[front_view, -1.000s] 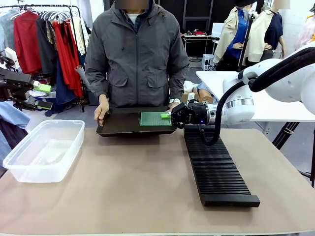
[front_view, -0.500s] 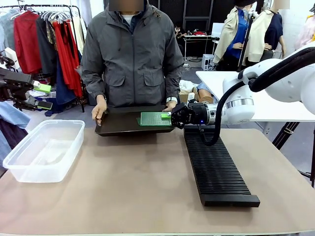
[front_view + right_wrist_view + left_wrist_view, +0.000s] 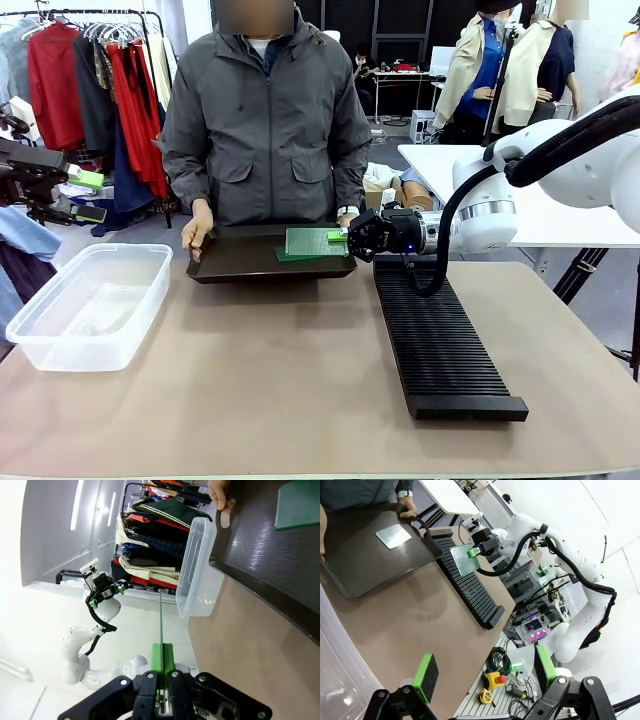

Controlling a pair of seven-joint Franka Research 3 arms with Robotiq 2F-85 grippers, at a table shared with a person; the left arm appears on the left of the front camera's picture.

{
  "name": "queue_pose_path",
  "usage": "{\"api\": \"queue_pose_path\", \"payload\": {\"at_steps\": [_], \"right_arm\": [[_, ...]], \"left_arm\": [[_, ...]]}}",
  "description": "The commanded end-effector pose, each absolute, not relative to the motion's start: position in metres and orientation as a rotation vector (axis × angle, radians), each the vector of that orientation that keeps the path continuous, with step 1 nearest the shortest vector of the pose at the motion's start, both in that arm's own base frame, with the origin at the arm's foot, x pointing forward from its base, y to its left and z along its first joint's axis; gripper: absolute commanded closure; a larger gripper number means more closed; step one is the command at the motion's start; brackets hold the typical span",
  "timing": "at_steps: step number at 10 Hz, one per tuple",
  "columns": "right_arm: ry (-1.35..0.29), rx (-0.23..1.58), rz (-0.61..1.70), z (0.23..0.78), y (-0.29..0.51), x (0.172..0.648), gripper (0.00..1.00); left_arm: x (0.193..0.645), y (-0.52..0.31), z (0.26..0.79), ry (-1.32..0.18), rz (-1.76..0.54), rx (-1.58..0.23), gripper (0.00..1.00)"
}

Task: Sort PCBs into racks and boxes based on the side picked up.
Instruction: If the short side of the Blank PCB is picked up, insert it into the PCB Rack ; if the long side is picked up, place it in the Organizing box.

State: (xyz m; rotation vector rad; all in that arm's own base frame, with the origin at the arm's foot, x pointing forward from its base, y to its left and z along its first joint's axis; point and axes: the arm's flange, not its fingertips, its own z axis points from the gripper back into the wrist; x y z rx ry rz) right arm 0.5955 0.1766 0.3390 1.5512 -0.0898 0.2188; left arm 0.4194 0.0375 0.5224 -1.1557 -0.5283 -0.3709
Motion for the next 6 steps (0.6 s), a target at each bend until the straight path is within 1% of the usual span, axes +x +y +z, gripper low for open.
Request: {"api": "queue_pose_path", "payload": {"at_steps": [1, 6], "right_arm": [[-0.093, 1.550, 0.219, 0.3400, 0.1775, 0.5961, 1.00], [-0.093, 1.550, 0.219, 0.3400, 0.1775, 0.5961, 1.00]], "left_arm": [[0.4179, 0.0379, 0.5244, -0.520, -0.366, -1.169, 0.00], [0.4179, 0.0379, 0.5244, -0.520, -0.366, -1.169, 0.00]]}}
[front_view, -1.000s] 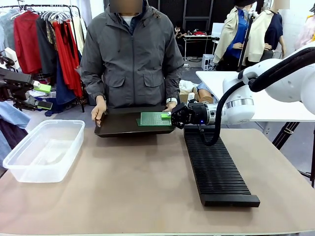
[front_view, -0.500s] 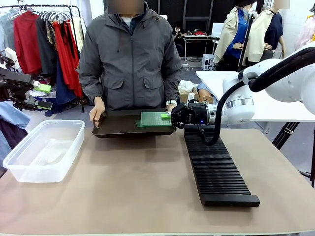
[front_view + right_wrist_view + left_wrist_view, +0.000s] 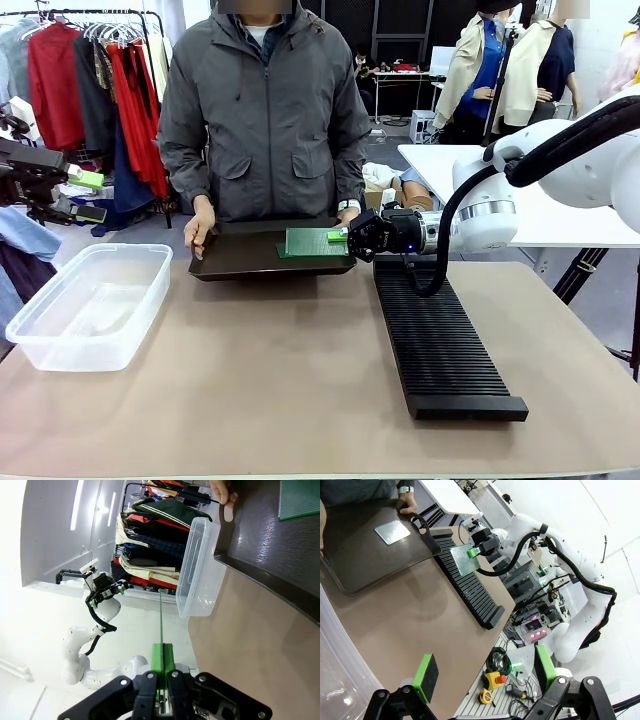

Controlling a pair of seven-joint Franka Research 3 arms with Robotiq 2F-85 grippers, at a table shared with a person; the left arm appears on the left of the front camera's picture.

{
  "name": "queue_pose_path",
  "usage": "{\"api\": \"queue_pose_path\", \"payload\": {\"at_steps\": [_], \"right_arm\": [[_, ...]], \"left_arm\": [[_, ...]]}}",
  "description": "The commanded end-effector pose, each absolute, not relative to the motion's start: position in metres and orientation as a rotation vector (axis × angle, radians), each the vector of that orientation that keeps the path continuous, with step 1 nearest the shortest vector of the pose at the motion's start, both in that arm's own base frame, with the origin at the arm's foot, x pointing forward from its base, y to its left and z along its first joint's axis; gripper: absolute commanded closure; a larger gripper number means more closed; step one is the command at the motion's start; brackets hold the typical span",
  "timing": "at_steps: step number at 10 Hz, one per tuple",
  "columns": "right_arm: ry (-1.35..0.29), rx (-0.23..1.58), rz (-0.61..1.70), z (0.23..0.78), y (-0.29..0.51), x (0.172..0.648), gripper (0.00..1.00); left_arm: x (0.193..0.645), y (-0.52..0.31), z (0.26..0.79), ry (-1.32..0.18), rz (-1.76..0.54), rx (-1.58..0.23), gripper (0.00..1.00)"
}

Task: Sort PCBs into racks and boxes based on the side picked up.
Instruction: If the short side of the Blank PCB is picked up, insert it into the PCB Rack ; if the long side is picked up, place it in the Organizing box.

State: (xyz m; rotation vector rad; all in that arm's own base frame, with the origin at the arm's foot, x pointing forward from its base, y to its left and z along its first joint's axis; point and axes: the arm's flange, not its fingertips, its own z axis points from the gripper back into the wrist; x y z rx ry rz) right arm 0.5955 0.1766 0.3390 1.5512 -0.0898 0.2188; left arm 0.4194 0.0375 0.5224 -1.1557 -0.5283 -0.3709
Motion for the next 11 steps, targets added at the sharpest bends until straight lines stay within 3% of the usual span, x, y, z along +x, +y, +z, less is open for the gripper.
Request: {"api": "queue_pose_path", "payload": {"at_steps": [1, 9, 11], "right_arm": [[-0.093, 1.550, 0.219, 0.340, 0.177, 0.596, 1.00], [-0.223, 1.514, 0.320, 0.373, 0.103, 0.575, 1.00], [-0.315, 1.481, 0.437, 0.375, 0.075, 0.578, 1.00]], "left_arm": [[0.418, 0.038, 0.524, -0.520, -0.366, -1.169, 0.00], [0.418, 0.038, 0.524, -0.520, -0.366, -1.169, 0.00], [0.418, 0.038, 0.524, -0.520, -0.366, -1.169, 0.00]]}}
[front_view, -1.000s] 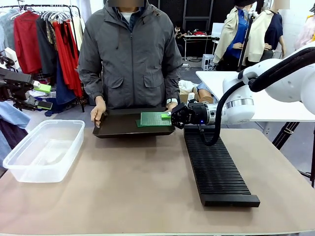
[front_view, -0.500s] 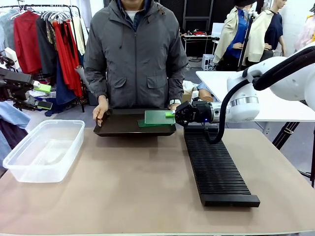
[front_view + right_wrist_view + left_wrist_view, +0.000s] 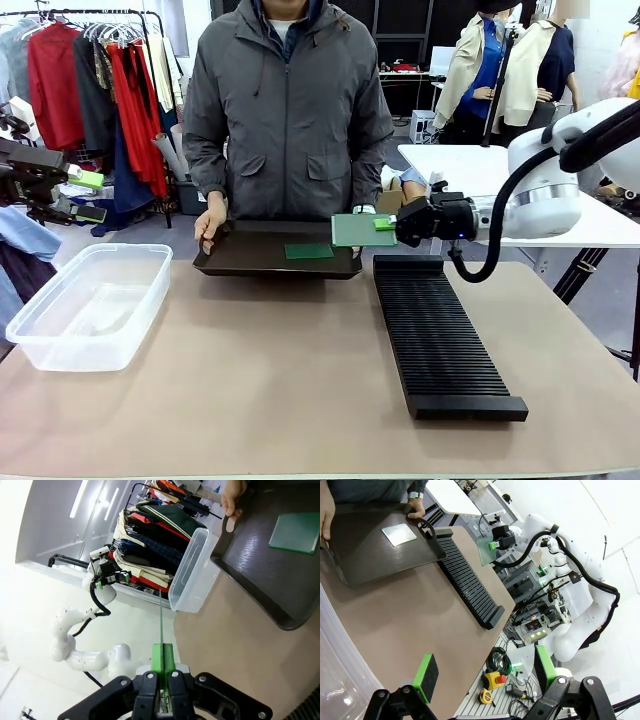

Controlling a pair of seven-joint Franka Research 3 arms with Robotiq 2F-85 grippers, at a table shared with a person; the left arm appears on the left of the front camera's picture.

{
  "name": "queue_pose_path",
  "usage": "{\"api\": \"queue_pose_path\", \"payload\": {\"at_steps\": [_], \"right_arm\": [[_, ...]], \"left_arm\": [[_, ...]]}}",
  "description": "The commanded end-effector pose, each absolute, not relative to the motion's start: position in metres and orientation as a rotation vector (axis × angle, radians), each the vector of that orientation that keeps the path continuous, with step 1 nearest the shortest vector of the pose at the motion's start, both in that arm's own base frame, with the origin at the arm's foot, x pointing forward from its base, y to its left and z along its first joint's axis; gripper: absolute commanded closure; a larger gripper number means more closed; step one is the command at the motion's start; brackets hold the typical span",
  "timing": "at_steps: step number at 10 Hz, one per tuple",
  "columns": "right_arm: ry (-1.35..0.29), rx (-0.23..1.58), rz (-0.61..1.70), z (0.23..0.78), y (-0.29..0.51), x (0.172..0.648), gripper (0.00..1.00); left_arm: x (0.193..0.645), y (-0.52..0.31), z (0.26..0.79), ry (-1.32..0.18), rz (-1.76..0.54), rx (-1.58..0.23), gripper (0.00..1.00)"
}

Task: Sort PCBs into racks and boxes based on the side picked up.
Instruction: If the short side of the Blank PCB is picked up, insert it into the PCB Rack ; if the long side is picked up, place it in the Organizing box.

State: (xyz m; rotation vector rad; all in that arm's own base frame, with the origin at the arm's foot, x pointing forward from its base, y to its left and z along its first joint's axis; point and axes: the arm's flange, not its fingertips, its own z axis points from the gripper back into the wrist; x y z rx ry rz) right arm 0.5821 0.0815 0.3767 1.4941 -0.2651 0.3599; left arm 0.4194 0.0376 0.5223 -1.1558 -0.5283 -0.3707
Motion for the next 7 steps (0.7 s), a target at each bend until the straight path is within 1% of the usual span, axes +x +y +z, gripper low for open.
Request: {"api": "queue_pose_path", "payload": {"at_steps": [1, 4, 6, 7], "right_arm": [[-0.383, 1.465, 0.493, 0.371, 0.060, 0.582, 1.00], [-0.428, 1.379, 0.554, 0.359, 0.018, 0.582, 1.00], [-0.500, 1.313, 0.619, 0.357, -0.005, 0.584, 1.00], [-0.537, 1.331, 0.651, 0.354, -0.011, 0.588, 1.00]], "left_arm": [[0.418, 0.038, 0.524, -0.520, -0.366, -1.169, 0.00], [0.418, 0.038, 0.524, -0.520, -0.366, -1.169, 0.00], [0.418, 0.038, 0.524, -0.520, -0.366, -1.169, 0.00], [0.418, 0.038, 0.524, -0.520, -0.366, -1.169, 0.00]]}}
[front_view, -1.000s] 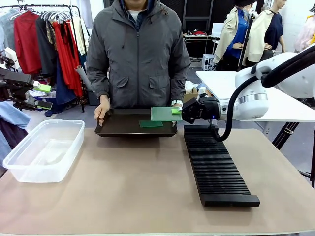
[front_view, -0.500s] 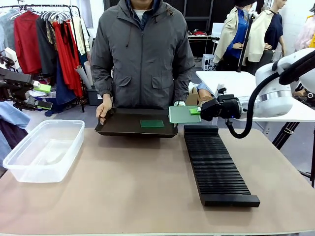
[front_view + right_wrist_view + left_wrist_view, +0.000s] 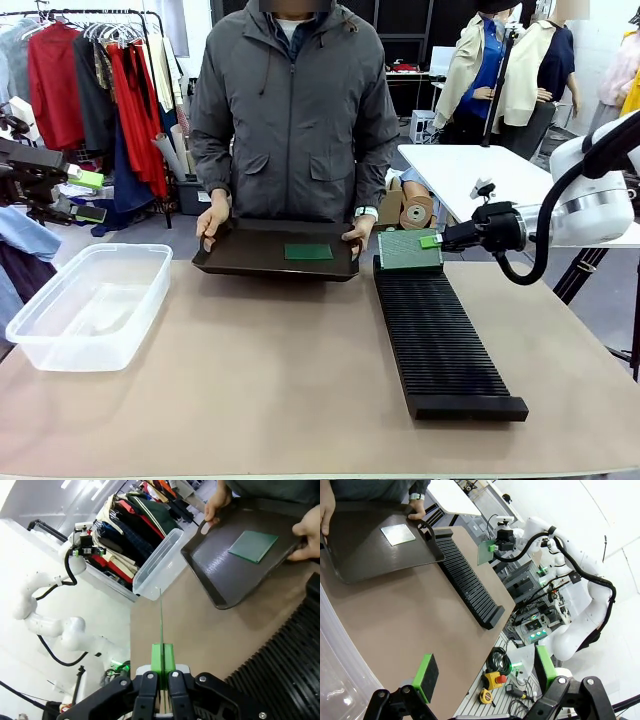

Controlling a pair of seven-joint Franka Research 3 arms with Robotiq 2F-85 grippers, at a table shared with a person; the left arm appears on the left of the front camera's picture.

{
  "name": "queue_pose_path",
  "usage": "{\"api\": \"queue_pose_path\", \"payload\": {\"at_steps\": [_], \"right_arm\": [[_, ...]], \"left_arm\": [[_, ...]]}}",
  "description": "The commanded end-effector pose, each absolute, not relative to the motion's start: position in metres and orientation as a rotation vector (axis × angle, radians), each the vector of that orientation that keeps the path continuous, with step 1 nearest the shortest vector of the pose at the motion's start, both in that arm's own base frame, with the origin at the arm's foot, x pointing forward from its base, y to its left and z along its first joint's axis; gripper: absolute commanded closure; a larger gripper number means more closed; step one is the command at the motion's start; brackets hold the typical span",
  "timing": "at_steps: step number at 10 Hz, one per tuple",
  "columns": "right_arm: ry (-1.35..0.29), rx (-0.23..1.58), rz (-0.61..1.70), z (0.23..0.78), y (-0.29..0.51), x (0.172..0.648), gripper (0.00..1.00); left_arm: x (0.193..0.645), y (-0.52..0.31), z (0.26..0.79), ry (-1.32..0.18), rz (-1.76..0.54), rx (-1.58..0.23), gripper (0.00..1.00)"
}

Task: Sort PCBs into racks and boxes based on the side picked up.
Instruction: If the short side of the Blank PCB is picked up, insert it into the PCB Rack ; if the long side is picked up, place it in the Organizing box.

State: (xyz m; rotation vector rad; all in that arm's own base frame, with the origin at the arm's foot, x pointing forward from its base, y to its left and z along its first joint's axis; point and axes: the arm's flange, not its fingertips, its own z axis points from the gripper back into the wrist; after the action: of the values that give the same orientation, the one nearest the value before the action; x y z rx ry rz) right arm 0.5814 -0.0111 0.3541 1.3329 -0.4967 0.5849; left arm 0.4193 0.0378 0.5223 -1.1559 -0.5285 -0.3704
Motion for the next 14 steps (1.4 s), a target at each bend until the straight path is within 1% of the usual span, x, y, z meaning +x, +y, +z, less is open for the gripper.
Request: {"api": "queue_pose_path", "payload": {"at_steps": [1, 6, 9, 11, 14], "right_arm": [[-0.580, 1.359, 0.696, 0.351, -0.017, 0.593, 1.00], [-0.753, 1.302, 0.919, 0.329, -0.043, 0.613, 1.00], [-0.845, 1.177, 1.033, 0.321, -0.062, 0.621, 1.00], [-0.895, 1.127, 1.123, 0.314, -0.065, 0.622, 1.00], [-0.969, 1.160, 1.130, 0.293, -0.069, 0.620, 1.00]], "left_arm": [[0.418, 0.038, 0.524, -0.520, -0.366, -1.169, 0.00], [0.418, 0.038, 0.524, -0.520, -0.366, -1.169, 0.00], [0.418, 0.038, 0.524, -0.520, -0.366, -1.169, 0.00], [0.418, 0.038, 0.524, -0.520, -0.366, -1.169, 0.00], [0.418, 0.038, 0.524, -0.520, -0.366, -1.169, 0.00]]}}
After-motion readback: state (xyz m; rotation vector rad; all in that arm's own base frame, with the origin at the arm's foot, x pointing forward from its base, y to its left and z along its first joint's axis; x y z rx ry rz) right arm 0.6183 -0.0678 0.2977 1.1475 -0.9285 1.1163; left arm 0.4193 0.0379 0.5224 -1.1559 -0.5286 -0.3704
